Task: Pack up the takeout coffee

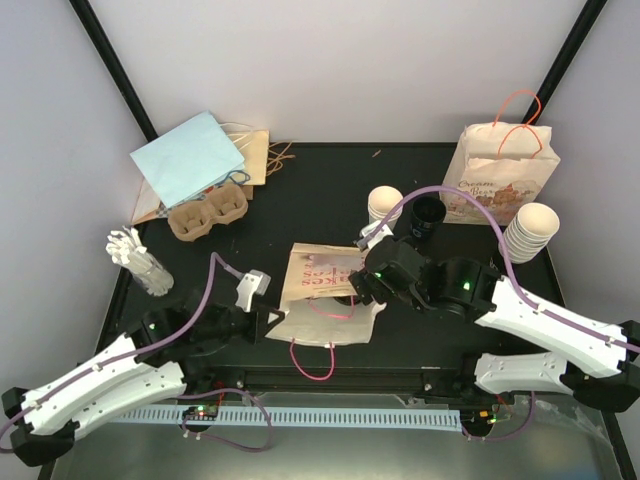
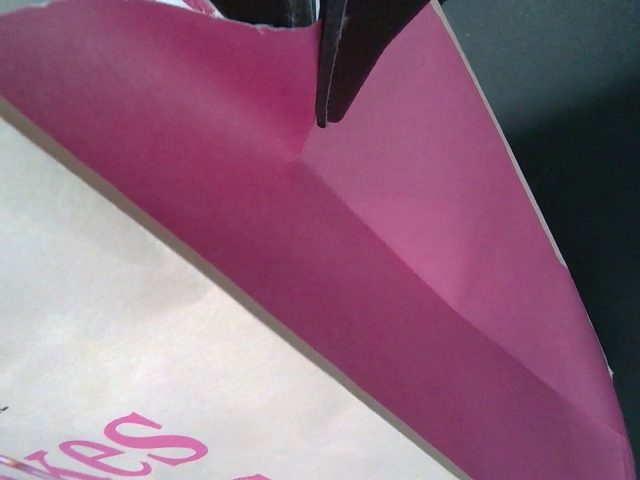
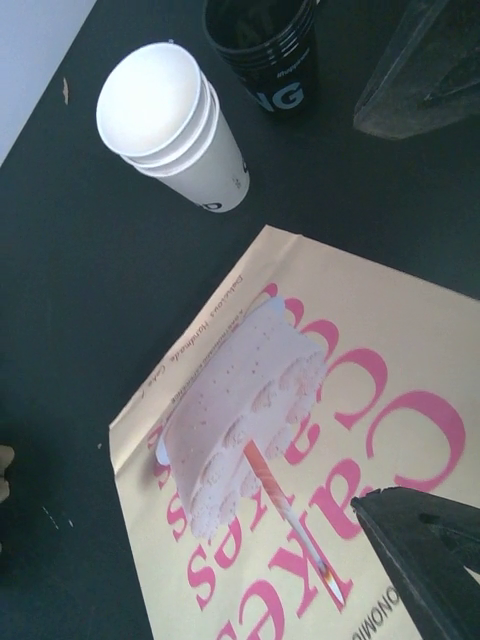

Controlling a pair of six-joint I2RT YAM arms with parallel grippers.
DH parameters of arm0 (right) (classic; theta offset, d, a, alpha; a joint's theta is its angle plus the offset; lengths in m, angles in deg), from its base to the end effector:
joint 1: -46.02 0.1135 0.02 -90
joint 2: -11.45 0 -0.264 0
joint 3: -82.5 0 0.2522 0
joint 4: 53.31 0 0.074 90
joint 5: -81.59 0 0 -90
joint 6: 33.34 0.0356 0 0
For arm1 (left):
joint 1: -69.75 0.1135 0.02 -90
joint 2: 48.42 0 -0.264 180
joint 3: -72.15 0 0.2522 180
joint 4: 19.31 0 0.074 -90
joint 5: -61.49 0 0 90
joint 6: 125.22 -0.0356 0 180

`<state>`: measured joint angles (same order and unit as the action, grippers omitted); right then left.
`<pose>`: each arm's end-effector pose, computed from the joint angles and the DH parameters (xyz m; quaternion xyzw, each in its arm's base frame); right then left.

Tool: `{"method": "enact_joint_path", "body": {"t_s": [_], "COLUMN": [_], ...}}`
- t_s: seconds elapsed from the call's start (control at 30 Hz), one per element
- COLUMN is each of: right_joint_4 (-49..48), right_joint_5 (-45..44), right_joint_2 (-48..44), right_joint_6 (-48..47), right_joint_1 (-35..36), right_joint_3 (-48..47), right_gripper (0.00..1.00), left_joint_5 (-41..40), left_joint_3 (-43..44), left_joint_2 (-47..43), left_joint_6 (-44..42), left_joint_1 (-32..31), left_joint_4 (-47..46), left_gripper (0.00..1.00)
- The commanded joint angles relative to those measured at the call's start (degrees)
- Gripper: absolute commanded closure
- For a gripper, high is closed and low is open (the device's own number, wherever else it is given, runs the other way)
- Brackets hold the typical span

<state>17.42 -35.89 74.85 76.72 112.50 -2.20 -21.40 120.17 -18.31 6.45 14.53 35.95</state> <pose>0.0970 0.1818 0.3610 -0.2834 0.8698 0.0686 0.3979 0.0640 -0.0999 0.2572 0.1328 0.8851 -0.3681 0.2520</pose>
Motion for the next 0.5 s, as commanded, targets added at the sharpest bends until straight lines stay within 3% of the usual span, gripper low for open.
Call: {"method": "enact_joint_path", "body": {"t_s": [0.0, 0.27, 0.47], "right_joint_4": [0.2, 0.8, 1.4], "right_joint_5": [-4.7, -6.0, -6.5], "right_joint_2": [0.1, -0.8, -2.2], "right_joint_6": [1.1, 1.7, 1.5], "right_joint_1": [-1.0, -3.2, -4.2], "right_joint_3": [-2.4, -3.3, -3.4], "right_gripper": [0.01, 0.0, 0.0], "left_joint_5": [-2.2, -5.5, -1.1], "left_joint_3": [3.8, 13.4, 20.9], "left_joint_2": [0.0, 8.0, 15.4], "left_joint_6": [3.1, 2.4, -0.2], "left_joint_1": [-0.2, 0.0, 2.8], "left_joint_4": [1.7, 9.1, 9.5], "left_gripper": [0.98, 0.98, 0.98]}}
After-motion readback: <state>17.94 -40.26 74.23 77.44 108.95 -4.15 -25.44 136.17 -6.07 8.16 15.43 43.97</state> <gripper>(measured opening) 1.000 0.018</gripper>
